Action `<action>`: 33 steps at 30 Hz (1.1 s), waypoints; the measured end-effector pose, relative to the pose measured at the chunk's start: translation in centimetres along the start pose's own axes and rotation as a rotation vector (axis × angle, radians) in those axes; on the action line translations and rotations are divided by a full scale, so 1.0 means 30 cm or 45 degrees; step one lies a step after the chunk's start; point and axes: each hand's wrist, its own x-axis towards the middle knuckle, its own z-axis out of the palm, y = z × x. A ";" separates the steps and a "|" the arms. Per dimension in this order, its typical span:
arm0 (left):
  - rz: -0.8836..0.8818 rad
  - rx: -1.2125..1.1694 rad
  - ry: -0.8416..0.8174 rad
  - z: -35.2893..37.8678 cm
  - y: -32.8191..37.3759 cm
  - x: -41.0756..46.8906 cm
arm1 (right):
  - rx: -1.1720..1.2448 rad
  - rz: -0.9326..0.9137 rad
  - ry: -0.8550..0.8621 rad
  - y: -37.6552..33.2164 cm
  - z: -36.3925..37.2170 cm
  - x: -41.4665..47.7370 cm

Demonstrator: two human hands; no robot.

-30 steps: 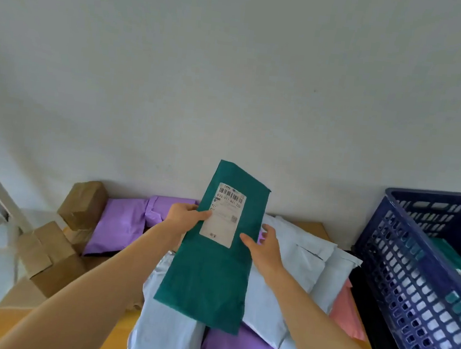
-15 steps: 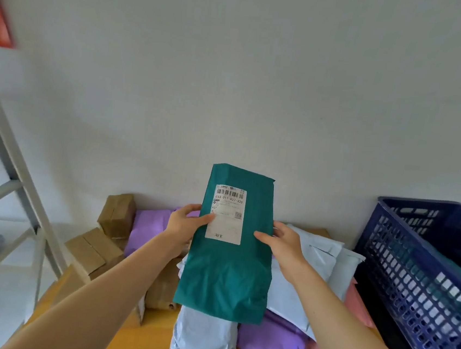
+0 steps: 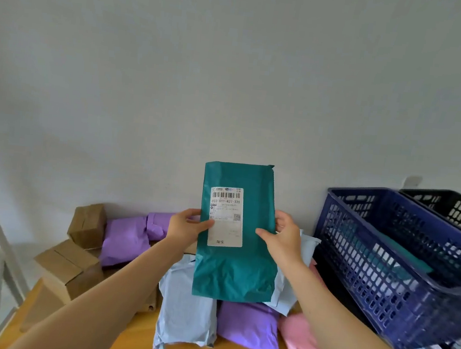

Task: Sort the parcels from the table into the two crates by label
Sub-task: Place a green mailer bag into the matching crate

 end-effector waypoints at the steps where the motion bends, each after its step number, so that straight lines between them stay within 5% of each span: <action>1: 0.007 -0.001 -0.015 0.025 0.009 -0.008 | 0.001 -0.012 0.024 -0.002 -0.028 -0.004; 15: 0.026 0.137 -0.411 0.628 0.093 -0.263 | -0.020 0.083 0.312 0.086 -0.680 -0.064; 33: 0.021 0.202 -0.651 1.436 0.026 -0.705 | -0.127 0.122 0.557 0.345 -1.535 -0.285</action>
